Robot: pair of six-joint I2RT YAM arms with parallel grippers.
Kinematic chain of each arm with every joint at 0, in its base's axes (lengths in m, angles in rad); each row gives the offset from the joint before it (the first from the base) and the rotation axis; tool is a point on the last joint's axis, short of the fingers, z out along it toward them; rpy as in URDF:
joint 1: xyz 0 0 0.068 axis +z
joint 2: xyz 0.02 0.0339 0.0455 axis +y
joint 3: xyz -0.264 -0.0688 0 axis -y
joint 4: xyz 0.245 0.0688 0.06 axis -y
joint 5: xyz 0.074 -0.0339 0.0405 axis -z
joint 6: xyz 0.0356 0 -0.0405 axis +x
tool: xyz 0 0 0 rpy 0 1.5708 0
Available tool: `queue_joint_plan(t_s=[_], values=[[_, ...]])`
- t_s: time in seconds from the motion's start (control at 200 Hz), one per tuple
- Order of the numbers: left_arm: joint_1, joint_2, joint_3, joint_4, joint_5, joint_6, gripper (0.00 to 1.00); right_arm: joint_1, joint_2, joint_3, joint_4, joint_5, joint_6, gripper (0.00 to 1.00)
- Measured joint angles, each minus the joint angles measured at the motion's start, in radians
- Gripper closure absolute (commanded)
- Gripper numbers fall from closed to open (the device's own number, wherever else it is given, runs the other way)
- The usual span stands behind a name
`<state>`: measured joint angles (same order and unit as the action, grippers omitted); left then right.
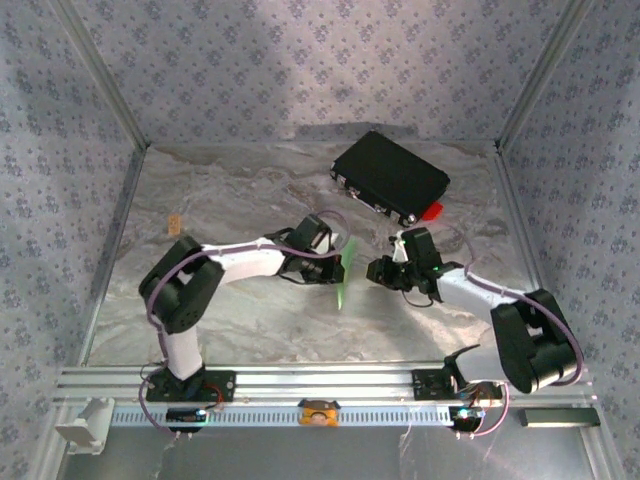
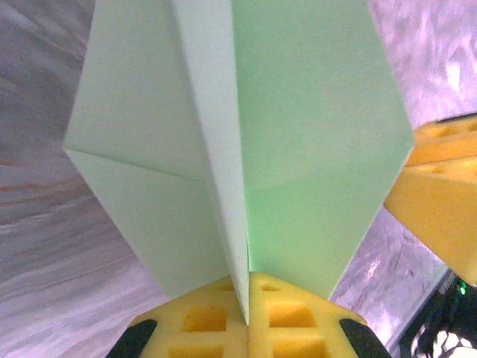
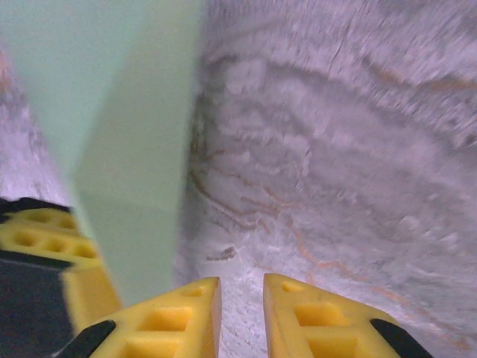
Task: Fold a paper plane with a square sheet of paper (pick it up from the middle)
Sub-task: Turn over a paper plane at the center of the table.
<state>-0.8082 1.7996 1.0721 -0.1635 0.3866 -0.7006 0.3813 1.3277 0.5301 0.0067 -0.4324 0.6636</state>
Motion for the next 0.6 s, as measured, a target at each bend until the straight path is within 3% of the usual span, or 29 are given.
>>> queue_joint_plan(t_s=[0.295, 0.6], values=[[-0.015, -0.09, 0.011, -0.19, -0.333, -0.026, 1.0, 0.0, -0.016, -0.01, 0.0, 0.057, 0.032, 0.75], [-0.039, -0.061, 0.041, -0.291, -0.418, -0.056, 0.99, 0.006, -0.016, -0.01, -0.007, 0.063, 0.036, 0.75]])
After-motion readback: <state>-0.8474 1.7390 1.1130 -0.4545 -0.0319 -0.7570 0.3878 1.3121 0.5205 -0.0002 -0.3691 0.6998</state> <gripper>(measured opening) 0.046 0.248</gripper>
